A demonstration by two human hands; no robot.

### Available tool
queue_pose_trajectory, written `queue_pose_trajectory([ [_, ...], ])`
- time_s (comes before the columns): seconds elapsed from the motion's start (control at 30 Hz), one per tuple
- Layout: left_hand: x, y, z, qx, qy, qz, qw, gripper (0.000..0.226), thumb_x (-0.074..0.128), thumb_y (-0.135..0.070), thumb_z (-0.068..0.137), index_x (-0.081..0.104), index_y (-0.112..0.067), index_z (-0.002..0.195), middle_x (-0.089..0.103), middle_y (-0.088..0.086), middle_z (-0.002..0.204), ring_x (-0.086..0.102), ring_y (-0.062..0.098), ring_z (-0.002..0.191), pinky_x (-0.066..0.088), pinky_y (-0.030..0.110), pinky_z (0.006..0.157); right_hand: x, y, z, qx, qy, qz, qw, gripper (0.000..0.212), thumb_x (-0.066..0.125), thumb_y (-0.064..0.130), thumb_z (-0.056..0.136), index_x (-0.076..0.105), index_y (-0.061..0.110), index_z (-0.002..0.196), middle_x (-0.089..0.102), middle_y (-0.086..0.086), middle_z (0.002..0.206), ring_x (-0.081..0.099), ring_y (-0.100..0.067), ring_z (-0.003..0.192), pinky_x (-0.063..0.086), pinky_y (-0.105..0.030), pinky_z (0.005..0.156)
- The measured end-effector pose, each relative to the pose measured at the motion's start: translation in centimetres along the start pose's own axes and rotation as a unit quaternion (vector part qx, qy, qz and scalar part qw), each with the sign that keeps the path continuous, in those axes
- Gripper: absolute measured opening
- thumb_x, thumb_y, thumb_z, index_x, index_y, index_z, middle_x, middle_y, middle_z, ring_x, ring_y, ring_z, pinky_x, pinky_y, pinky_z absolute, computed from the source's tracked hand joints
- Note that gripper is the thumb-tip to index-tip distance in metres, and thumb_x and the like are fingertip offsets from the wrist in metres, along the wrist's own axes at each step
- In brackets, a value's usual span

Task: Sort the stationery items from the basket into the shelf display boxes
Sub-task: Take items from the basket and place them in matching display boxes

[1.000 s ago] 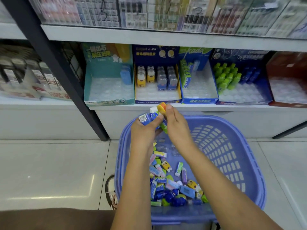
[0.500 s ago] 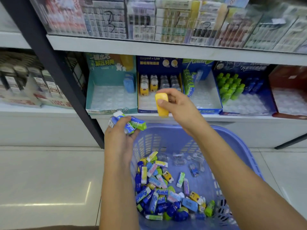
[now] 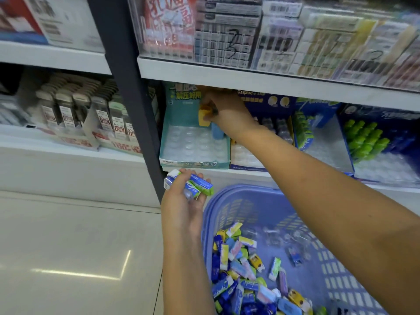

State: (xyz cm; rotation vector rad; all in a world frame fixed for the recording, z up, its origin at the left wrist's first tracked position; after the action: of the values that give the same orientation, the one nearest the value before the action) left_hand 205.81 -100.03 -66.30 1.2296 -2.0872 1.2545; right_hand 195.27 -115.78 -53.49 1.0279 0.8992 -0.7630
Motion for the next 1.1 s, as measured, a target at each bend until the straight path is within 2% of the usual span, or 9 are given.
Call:
queue_pose_trajectory([
  [0.13,-0.4,0.3,0.4,-0.012,-0.006,0.023,1.0,0.008,0.063,-0.012,0.087,0.063,-0.011,0.08,0.065,0.004,0.075,0.068,0.015,0.072,0.057,0.032,0.065,1.6,-0.6,1.1,0.013,0.028,-0.039,0.999,0.028,0.068,0.013,0.083,0.062,0.009,0.11,0.063,-0.01,0.114,0.056,-0.025,0.107,0.035,-0.021,0.079],
  [0.23,-0.7,0.4,0.7,-0.021,-0.006,0.03,0.999,0.007,0.063,-0.016,0.088,0.063,-0.013,0.081,0.066,0.003,0.076,0.069,0.014,0.07,0.056,0.03,0.063,2.0,-0.7,1.7,0.029,0.05,-0.045,0.997,0.03,0.07,0.014,0.081,0.064,0.009,0.109,0.064,-0.01,0.116,0.057,-0.026,0.108,0.042,-0.025,0.086],
  [0.5,-0.9,0.5,0.7,-0.026,0.001,0.025,0.999,0.009,0.066,-0.019,0.086,0.065,-0.011,0.085,0.069,0.005,0.077,0.071,0.014,0.069,0.057,0.029,0.062,2.2,-0.7,2.5,0.059,0.08,-0.129,0.987,0.026,0.064,0.006,0.081,0.063,0.0,0.106,0.063,-0.014,0.107,0.056,-0.023,0.092,0.04,-0.023,0.074],
  [0.63,-0.3,0.4,0.8,-0.02,0.027,0.027,0.999,0.02,0.066,-0.031,0.085,0.064,-0.012,0.084,0.069,0.003,0.077,0.07,0.014,0.072,0.057,0.029,0.063,2.3,-0.6,2.3,0.056,0.078,-0.132,0.987,0.026,0.06,0.011,0.087,0.063,0.0,0.11,0.061,-0.016,0.114,0.057,-0.029,0.105,0.047,-0.03,0.088],
  [0.77,0.2,0.4,0.8,-0.016,0.043,0.025,0.999,0.025,0.059,-0.037,0.09,0.061,-0.012,0.086,0.069,0.002,0.075,0.07,0.014,0.072,0.058,0.029,0.063,2.4,0.6,1.1,0.006,0.023,-0.196,0.98,0.032,0.05,0.02,0.094,0.06,-0.003,0.114,0.05,-0.018,0.129,0.043,-0.032,0.121,0.038,-0.03,0.091],
  [0.87,0.7,0.5,0.4,-0.022,0.046,0.027,0.998,0.024,0.059,-0.033,0.091,0.061,-0.01,0.086,0.07,0.003,0.074,0.071,0.015,0.073,0.059,0.031,0.068,2.1,1.0,1.0,-0.017,0.028,-0.23,0.973,0.036,0.047,0.028,0.095,0.062,0.001,0.115,0.047,-0.017,0.135,0.035,-0.033,0.128,0.033,-0.033,0.098],
  [1.0,0.9,0.3,-0.5,-0.011,0.042,0.029,0.999,0.022,0.06,-0.027,0.091,0.063,-0.006,0.084,0.072,0.005,0.073,0.072,0.017,0.079,0.06,0.032,0.07,1.8,1.0,-1.0,0.016,0.09,-0.161,0.983,0.04,0.043,0.03,0.097,0.05,0.014,0.134,0.038,-0.016,0.142,0.038,-0.032,0.128,0.037,-0.031,0.098],
  [1.03,1.0,0.3,-0.6,-0.008,0.043,0.028,0.999,0.022,0.06,-0.026,0.092,0.063,-0.006,0.084,0.072,0.004,0.072,0.073,0.017,0.08,0.06,0.031,0.069,1.2,1.1,-2.4,0.022,0.073,-0.109,0.991,0.038,0.045,0.027,0.096,0.051,0.014,0.132,0.042,-0.018,0.137,0.045,-0.032,0.122,0.041,-0.032,0.094],
  [1.1,1.1,0.5,-0.9,-0.001,0.037,0.026,0.999,0.021,0.058,-0.024,0.093,0.062,-0.005,0.084,0.072,0.004,0.071,0.073,0.017,0.079,0.059,0.029,0.065,-0.8,0.4,-5.8,0.065,-0.003,0.024,0.998,0.026,0.05,0.025,0.095,0.06,0.009,0.113,0.06,-0.016,0.109,0.06,-0.027,0.094,0.049,-0.035,0.08],
])
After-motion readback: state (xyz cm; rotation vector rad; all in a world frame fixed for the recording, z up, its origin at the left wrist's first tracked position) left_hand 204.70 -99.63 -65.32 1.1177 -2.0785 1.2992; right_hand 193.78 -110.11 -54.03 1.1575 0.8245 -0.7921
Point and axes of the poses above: each hand's wrist, its own z-axis towards the middle knuckle, its own x-axis out of the palm, y = z × x, the point moved 9 cm from there along z, towards the middle knuckle
